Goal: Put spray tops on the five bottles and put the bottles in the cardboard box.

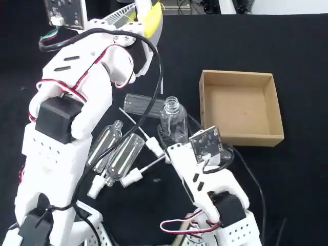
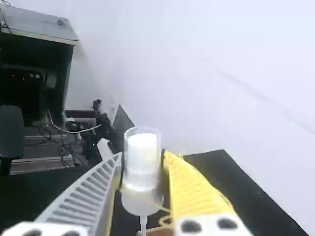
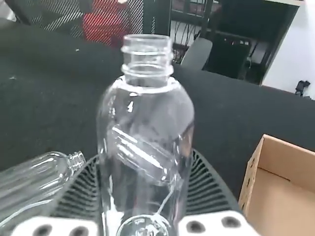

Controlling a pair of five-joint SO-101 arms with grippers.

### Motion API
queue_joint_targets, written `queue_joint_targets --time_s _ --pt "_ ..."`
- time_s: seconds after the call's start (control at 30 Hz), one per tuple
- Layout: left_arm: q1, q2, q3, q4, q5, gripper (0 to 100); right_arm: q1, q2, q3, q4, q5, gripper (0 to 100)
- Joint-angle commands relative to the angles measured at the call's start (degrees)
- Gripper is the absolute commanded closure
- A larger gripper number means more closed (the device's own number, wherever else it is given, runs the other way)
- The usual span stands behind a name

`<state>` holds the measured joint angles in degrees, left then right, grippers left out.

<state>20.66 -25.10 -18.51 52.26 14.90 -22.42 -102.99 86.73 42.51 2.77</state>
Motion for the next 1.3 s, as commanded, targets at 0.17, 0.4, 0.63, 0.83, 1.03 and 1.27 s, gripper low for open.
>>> queue_joint_targets --time_s 0.17,0.4,0.63,0.83,1.03,1.27 --pt "4.53 -1.93 -2.42 -1.14 0.09 97 -0.62 -3.12 -0.75 0.09 -0.18 98.8" --pt "6.90 -1.93 2.07 -1.67 -0.35 97 -0.62 -3.12 -0.84 0.26 -0.18 98.8" --pt "4.79 -2.64 5.23 -1.49 -0.35 97 -0.62 -3.12 -0.84 0.26 -0.18 98.8" --pt "4.62 -2.64 2.95 -2.55 -0.35 97 -0.62 -3.12 -0.84 0.26 -0.18 98.8" --pt "4.44 -2.64 -1.19 -4.57 -0.35 97 -0.62 -3.12 -0.84 0.26 -0.18 98.8" --pt "1.98 -3.69 1.80 -4.31 -0.44 97 -0.62 -3.12 -0.84 0.26 -0.18 98.8"
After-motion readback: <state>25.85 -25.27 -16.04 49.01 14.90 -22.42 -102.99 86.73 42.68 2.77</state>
